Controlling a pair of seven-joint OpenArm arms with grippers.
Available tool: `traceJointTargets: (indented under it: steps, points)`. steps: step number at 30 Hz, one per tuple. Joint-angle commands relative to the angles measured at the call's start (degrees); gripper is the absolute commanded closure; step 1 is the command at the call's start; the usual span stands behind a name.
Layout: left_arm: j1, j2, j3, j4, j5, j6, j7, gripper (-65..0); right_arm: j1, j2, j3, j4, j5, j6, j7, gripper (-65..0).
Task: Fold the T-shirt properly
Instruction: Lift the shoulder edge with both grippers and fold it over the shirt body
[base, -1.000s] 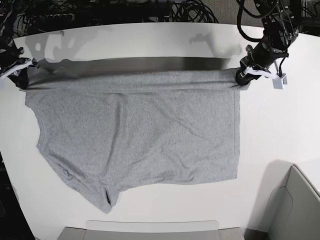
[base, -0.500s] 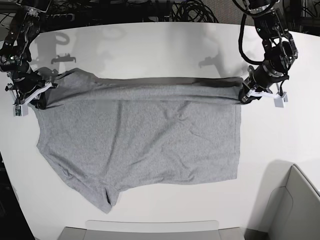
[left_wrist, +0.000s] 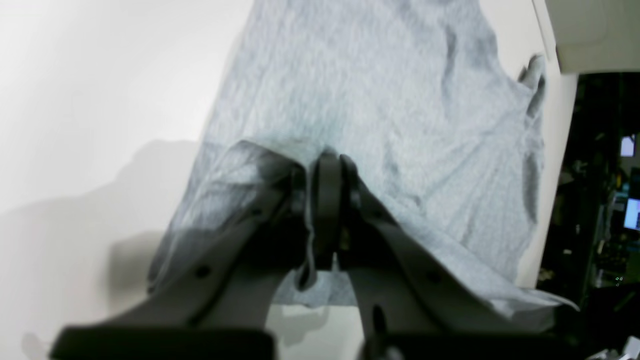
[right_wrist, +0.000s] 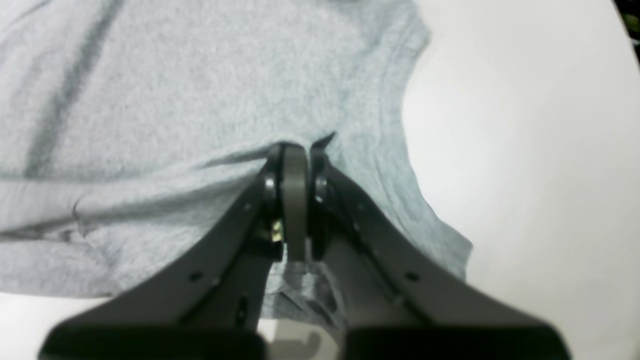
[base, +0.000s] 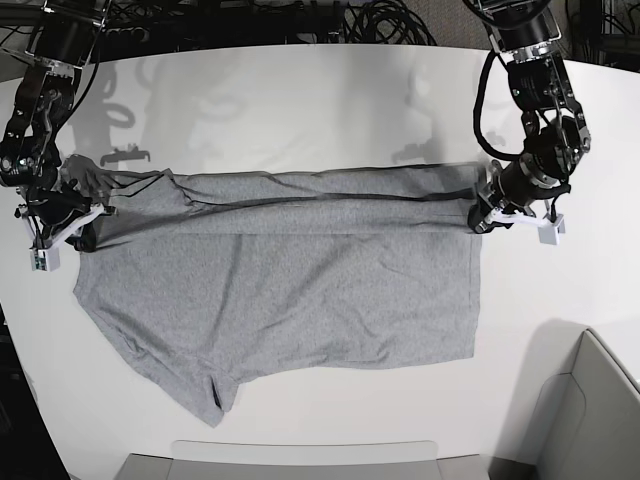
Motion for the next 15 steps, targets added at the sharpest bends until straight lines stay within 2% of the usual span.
traceJointTargets:
  steps: [1, 5, 15]
  points:
    - [-1.77, -1.55, -0.16, 0.05, -0.35, -0.09, -0.49, 0.0, 2.21, 0.88, -0.49, 0.09, -1.28, 0.11, 2.68, 0.0]
    - [-4.85, -1.82, -0.16, -2.94, 1.68, -0.09, -0.49, 0.0, 4.58, 1.14, -5.06, -4.83, -4.27, 0.02, 7.34, 0.0]
    - [-9.33, -1.73, -0.07, -7.16, 4.14, -0.26, -0.49, 0.0, 9.86, 0.88, -5.50, -12.21, -4.36, 0.02, 9.62, 0.0]
